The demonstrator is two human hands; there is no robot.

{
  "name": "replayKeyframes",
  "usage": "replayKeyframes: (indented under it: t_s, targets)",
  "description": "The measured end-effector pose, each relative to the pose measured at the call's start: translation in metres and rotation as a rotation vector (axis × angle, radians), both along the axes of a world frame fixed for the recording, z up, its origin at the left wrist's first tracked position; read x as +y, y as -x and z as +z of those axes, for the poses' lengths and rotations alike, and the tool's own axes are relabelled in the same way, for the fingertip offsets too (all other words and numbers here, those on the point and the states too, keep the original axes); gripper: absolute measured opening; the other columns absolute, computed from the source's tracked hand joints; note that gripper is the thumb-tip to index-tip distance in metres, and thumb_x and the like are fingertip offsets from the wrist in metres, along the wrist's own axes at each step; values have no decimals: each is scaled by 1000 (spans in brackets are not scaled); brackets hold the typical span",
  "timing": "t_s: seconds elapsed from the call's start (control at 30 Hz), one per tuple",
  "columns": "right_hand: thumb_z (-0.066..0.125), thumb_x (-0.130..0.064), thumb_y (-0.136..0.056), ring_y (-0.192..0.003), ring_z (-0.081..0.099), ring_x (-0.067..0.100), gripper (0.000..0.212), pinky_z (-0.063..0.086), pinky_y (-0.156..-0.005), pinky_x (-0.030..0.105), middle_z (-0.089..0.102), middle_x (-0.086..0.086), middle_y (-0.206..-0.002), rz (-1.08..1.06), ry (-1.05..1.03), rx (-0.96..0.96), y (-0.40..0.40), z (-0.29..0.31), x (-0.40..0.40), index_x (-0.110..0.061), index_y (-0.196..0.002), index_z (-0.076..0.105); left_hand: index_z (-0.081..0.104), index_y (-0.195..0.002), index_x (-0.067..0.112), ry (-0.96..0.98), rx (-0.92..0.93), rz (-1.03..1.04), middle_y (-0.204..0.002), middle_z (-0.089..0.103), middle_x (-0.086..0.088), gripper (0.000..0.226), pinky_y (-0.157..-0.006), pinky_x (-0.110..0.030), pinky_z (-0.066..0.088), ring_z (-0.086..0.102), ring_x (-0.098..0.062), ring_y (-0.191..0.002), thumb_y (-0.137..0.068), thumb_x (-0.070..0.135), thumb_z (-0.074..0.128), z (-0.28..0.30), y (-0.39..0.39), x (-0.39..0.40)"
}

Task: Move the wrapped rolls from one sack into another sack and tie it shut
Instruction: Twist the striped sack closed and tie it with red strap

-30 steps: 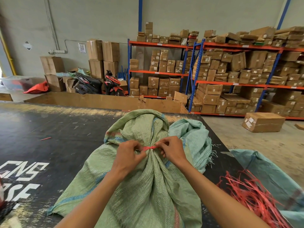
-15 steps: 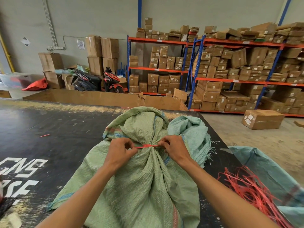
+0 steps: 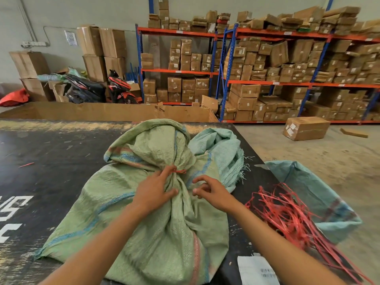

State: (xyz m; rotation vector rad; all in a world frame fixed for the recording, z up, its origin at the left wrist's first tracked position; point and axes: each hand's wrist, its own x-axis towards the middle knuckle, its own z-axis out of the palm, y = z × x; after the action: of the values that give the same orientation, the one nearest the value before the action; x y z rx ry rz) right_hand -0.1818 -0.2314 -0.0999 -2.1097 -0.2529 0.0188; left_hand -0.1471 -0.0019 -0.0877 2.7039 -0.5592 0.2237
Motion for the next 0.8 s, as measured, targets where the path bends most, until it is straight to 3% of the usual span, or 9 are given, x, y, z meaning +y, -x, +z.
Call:
replayKeyframes:
  t_s: [0.13,0.27,0.43,0.5,0.57,0.63,0.73,0.8]
  targets:
    - [70,-24,-90,-65,59,0,12,49,-65,22,67,-5,-78,-84,117,-1,22,-13,-32,-20,-99,64,21,-145,47,-93,6,74,-134,51,-4,72,-94,-50,47,52,-33,-120,-84,62,55,-12,-5,-20]
    - [65,-11,-86,-59,58,6,12,48,-63,28,63,-6,-67,-187,258,80,50,-33,-79,-22,-90,60,20,-146,46,-124,-45,165,-141,43,-5,72,-101,-55,38,46,-35,-124,-85,61,54,-29,-4,-32]
    - [72,-12,-84,-68,55,-3,26,38,-63,6,65,-10,-83,69,586,301,88,-60,-117,-15,-110,71,23,-150,41,-159,-110,195,-144,40,-9,74,-100,-59,33,41,-38,-124,-86,56,55,-52,1,-40]
    - [72,-15,-85,-77,53,1,35,38,-67,10,58,-13,-85,139,689,290,98,-72,-117,-17,-120,69,23,-151,40,-154,-118,203,-145,40,-11,74,-100,-60,33,42,-38,-124,-86,54,56,-54,4,-41]
    - [72,-24,-85,-96,54,16,40,42,-81,26,60,-2,-103,131,797,222,102,-83,-117,-22,-124,68,22,-151,40,-142,-112,213,-146,39,-13,71,-100,-59,35,43,-39,-124,-89,54,54,-53,5,-41]
    - [74,-27,-83,-105,56,18,33,44,-90,31,62,0,-112,94,801,199,105,-91,-118,-23,-116,71,21,-151,43,-122,-92,214,-144,40,-15,68,-99,-57,36,44,-39,-125,-91,55,52,-52,6,-40]
    - [73,-23,-81,-91,61,11,9,51,-86,33,64,-12,-91,95,720,179,108,-95,-120,-27,-89,73,22,-147,47,-22,-56,195,-135,45,-17,62,-97,-57,40,50,-40,-121,-93,53,51,-47,7,-36]
    - [67,-20,-85,-83,61,11,7,52,-81,32,62,-14,-84,123,674,185,111,-92,-122,-27,-85,68,23,-145,49,38,-31,190,-128,48,-16,59,-96,-57,42,54,-40,-116,-94,52,51,-43,7,-33]
